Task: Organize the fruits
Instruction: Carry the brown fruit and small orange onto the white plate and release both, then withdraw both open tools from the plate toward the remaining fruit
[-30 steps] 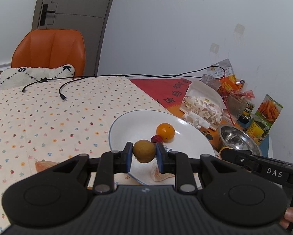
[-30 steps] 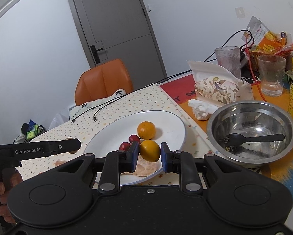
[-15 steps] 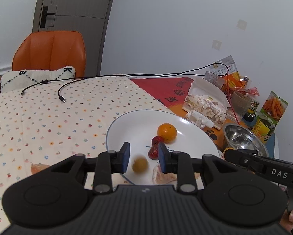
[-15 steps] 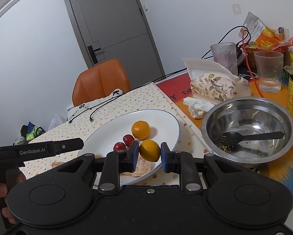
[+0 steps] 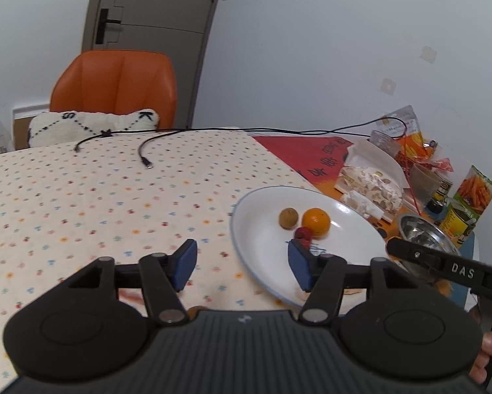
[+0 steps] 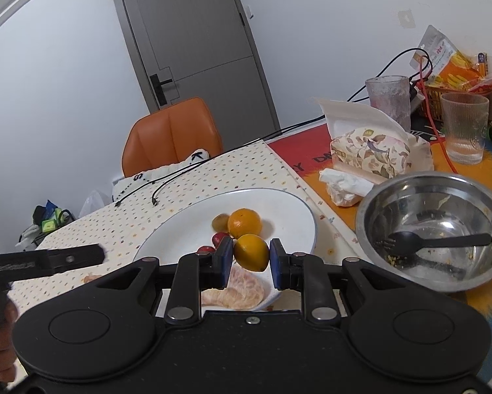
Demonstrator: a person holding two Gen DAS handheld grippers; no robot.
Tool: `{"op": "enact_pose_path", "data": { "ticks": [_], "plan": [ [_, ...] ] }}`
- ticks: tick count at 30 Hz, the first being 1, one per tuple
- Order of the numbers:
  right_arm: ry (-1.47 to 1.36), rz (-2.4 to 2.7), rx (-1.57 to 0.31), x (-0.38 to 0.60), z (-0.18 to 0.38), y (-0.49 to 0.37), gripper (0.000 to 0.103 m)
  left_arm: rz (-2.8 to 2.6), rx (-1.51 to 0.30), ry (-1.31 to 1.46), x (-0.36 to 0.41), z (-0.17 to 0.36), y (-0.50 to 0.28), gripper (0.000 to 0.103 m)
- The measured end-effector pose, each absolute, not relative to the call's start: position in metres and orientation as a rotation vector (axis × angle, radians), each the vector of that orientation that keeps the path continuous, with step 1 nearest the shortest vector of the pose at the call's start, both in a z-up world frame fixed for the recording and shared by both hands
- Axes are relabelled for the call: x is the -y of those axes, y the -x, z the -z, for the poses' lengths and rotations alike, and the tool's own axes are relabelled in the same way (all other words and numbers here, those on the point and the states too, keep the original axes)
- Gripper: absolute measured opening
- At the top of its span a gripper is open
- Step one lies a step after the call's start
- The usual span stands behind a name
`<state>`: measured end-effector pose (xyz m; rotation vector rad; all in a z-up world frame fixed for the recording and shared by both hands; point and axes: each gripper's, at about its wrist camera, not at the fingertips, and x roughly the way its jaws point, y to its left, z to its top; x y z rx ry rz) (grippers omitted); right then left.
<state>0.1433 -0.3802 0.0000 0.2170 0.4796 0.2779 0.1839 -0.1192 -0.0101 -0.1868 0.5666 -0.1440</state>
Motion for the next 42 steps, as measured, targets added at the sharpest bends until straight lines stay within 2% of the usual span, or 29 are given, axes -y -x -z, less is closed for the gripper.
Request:
{"op": "enact_pose_path", "data": {
  "ticks": [3,5,13,19,25,42],
  "plan": [
    [-0.216,-0.270,-0.472,0.379,-0.001,-0.149,0.024,0.125,-0.563,0.193,0.110,0.009,-0.179,0.063],
    [-0.227,-0.260,-0.460,0.380,-0.001,-0.150,0.029,0.111,-0.560,0.196,0.103,0.008,-0.175,0.064],
    [-0.257,-0.283,-0.469,0.373,0.003,-0.140,0.033,0.047,-0.546,0.217,0.075,0.007,-0.161,0.071],
    [-0.271,-0.311,-0.474,0.363,0.004,-0.131,0.045,0.014,-0.542,0.236,0.055,0.007,-0.151,0.072],
    [-0.269,-0.354,-0.472,0.349,0.000,-0.122,0.051,-0.007,-0.542,0.252,0.041,0.007,-0.140,0.072],
    [-0.266,-0.469,-0.492,0.303,0.000,-0.104,0.062,-0.002,-0.566,0.291,0.025,0.022,-0.120,0.072]
  ]
}}
